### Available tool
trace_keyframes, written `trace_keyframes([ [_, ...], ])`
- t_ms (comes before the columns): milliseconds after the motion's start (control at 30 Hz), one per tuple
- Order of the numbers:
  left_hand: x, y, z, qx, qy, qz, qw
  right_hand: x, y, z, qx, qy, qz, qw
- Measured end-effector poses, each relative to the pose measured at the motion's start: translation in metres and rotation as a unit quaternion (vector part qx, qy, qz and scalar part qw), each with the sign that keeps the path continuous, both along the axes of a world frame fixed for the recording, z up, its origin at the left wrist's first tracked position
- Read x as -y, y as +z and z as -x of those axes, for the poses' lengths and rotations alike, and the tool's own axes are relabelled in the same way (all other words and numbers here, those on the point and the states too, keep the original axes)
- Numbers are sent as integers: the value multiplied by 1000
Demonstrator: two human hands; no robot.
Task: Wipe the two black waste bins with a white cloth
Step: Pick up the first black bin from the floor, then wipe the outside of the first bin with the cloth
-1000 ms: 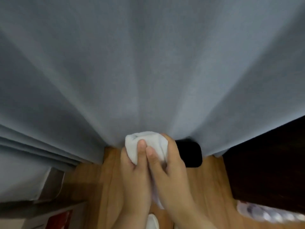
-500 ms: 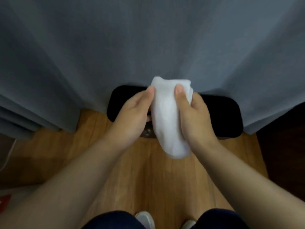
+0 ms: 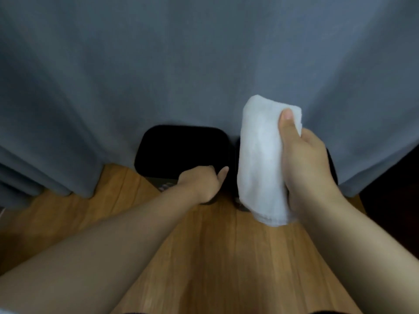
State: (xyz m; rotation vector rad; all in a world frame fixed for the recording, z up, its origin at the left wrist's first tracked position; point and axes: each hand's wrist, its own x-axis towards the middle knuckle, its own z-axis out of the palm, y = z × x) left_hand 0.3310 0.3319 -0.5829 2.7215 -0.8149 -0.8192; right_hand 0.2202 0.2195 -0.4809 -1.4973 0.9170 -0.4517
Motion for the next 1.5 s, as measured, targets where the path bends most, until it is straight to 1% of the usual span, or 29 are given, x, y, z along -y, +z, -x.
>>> trace_keyframes([
  [100,16,1,8,23,-45,23,998,-1,3,10,6,10,-2,1000],
  [200,19,4,15,30,-33,59,997,0,7,15,12,17,-3,1000],
  [233,16,2,15,43,-41,71,996,0,8,16,13,15,-3,1000],
  [333,5,-11,12,89,-98,78,988,1,10,20,7,-2,-14,1000],
  [400,3,-19,10,137,-136,64,979,1,13,22,0,-12,-17,1000],
  [500,1,-19,6,247,-179,35,952,3,19,27,-9,-27,-10,1000],
  [567,-12,-10,-7,280,-136,64,948,5,24,31,-27,-28,-13,999],
  [633,-36,-1,-27,262,-47,145,953,6,28,37,-45,-15,-29,998],
  [667,-50,5,-35,238,2,202,950,5,29,40,-51,-2,-44,998],
  [733,-81,13,-42,190,98,312,926,-1,31,45,-70,58,-83,992],
  [767,-95,16,-41,171,148,344,911,-5,32,48,-81,100,-105,986],
  [867,-131,12,-24,95,285,403,865,-25,32,50,-114,224,-153,956],
  [933,-145,6,-9,51,338,418,842,-39,23,46,-131,263,-128,947],
  [967,-149,3,-2,38,352,418,837,-47,16,42,-134,266,-95,950],
  [1067,-156,3,15,28,351,423,835,-63,-14,23,-118,238,60,962],
  [1167,-170,-1,17,7,348,420,838,-77,-34,6,-114,212,161,957],
  [1233,-181,-5,13,-30,362,428,828,-88,-46,-2,-112,202,208,950],
  [1333,-185,-1,11,-98,421,422,797,-108,-60,-10,-112,180,280,936],
  [1367,-184,0,11,-111,430,414,795,-115,-64,-11,-115,185,302,928],
  [1433,-182,-2,11,-97,402,408,814,-129,-69,-10,-128,206,330,912],
  [1500,-180,-7,13,-87,381,419,819,-138,-74,-10,-126,222,334,907],
])
